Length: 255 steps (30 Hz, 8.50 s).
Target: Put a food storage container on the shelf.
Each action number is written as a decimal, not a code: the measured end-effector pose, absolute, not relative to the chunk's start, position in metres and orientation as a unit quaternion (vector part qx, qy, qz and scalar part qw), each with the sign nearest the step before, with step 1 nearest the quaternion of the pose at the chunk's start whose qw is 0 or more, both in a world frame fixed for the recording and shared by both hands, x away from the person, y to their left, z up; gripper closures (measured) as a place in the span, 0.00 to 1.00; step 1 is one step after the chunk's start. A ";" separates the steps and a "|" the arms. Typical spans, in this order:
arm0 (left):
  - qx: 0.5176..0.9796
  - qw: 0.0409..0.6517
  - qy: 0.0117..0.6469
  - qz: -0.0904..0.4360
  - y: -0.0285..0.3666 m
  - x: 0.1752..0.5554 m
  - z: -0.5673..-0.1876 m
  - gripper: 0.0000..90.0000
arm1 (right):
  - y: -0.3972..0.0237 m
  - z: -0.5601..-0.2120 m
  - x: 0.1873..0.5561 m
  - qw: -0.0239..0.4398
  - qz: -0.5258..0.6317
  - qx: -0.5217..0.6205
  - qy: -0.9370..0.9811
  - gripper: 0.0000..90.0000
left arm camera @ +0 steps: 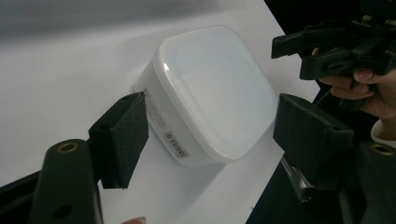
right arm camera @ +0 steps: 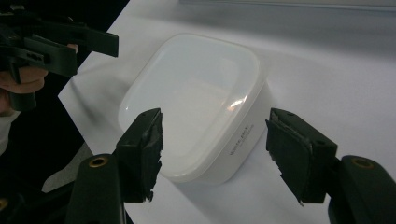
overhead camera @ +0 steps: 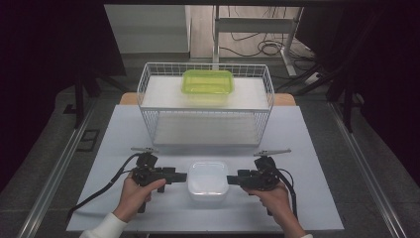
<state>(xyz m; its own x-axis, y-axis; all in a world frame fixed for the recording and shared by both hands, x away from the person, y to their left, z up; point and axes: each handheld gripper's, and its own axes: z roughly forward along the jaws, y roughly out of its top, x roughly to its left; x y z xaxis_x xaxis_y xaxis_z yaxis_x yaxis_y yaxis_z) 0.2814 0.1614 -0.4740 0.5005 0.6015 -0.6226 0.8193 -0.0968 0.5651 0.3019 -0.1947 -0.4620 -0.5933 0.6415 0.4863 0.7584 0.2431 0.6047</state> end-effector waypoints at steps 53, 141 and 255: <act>0.680 0.465 0.514 -0.238 0.155 0.304 -0.516 0.77 | -0.196 -0.500 0.320 0.194 -0.443 -0.509 -0.712 0.76; 0.699 0.570 0.413 -0.128 0.174 0.298 -0.416 0.89 | -0.195 -0.398 0.313 0.086 -0.552 -0.373 -0.741 0.88; 0.638 0.604 0.455 -0.147 0.191 0.479 -0.286 0.89 | -0.180 -0.270 0.497 0.107 -0.588 -0.420 -0.683 0.85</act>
